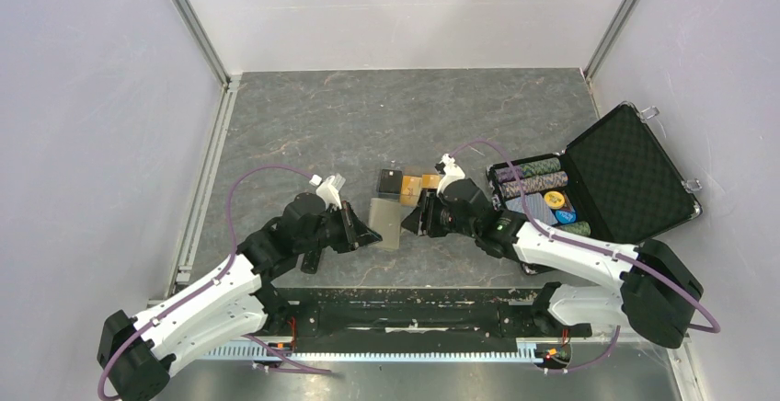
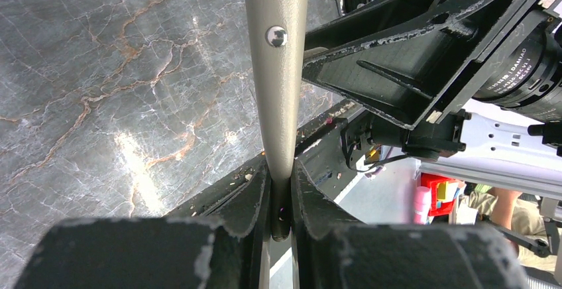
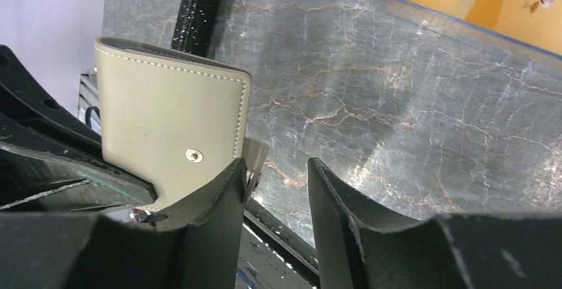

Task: Put the credit cards into the card holder
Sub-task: Open the card holder at the corner of the board.

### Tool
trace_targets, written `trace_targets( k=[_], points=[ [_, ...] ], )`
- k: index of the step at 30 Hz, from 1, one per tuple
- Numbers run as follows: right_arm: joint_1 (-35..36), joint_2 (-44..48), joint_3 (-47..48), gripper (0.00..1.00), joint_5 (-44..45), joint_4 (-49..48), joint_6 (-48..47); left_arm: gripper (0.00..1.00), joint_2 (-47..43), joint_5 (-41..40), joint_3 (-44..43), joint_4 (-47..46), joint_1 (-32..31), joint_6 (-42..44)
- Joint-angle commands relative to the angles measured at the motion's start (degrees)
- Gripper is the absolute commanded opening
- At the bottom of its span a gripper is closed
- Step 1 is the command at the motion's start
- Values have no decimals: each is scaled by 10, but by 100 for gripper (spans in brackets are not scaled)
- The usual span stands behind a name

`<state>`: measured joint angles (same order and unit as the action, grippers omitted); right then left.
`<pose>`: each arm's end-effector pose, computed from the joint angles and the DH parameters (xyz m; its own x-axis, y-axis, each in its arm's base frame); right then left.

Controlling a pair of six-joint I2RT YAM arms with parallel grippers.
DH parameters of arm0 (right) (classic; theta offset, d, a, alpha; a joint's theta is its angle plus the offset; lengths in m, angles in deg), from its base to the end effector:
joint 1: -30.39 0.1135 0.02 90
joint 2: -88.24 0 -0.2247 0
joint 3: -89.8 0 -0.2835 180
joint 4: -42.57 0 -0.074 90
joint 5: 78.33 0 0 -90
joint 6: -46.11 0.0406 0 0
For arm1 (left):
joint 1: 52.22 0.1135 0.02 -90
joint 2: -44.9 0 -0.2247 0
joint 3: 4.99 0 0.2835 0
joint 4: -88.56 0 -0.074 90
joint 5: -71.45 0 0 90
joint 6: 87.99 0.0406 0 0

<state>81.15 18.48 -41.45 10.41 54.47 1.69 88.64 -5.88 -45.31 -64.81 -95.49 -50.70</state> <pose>0.1911 0.2353 0.1604 -0.8019 0.1470 -0.5791 -0.3047 0.7332 0.6080 0.1679 -0.1703 0.1951 -0.8629 -0.2537 -0.4370 0.1988 0.6246 -0.7552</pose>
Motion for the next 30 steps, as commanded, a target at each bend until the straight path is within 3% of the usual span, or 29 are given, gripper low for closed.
trace_targets(
  k=[1,4,7,10,12,13,14,15,17,22,30],
  points=[
    [-1,4,-12,40,-15,-59,12,2,-10,10,0,-26,-2,-14],
    [-6,-1,-24,27,-30,-85,19,2,-9,11,-1,-26,-1,-14],
    [-9,-3,-35,21,-57,-117,27,2,-14,10,1,-26,-2,-14],
    [-10,-2,-35,0,-62,-122,31,2,-18,5,3,-27,-2,-16],
    [-10,8,-34,0,-61,-120,30,3,-20,3,4,-27,-2,-17],
    [-11,14,-34,0,-59,-118,27,11,-22,2,4,-25,-2,-17],
    [-10,23,-31,0,-57,-113,22,32,-23,1,2,-22,-1,-17],
    [-11,34,-27,0,-54,-106,14,67,-24,-4,-1,-13,-2,-14],
    [-11,57,-13,0,-45,-84,-9,99,-29,-31,-19,29,-1,-3],
    [-16,108,44,0,-27,1,-108,100,-51,-107,-79,131,-2,64],
    [-22,104,108,0,-81,71,-203,100,-28,-124,-132,192,-2,121]
  ],
)
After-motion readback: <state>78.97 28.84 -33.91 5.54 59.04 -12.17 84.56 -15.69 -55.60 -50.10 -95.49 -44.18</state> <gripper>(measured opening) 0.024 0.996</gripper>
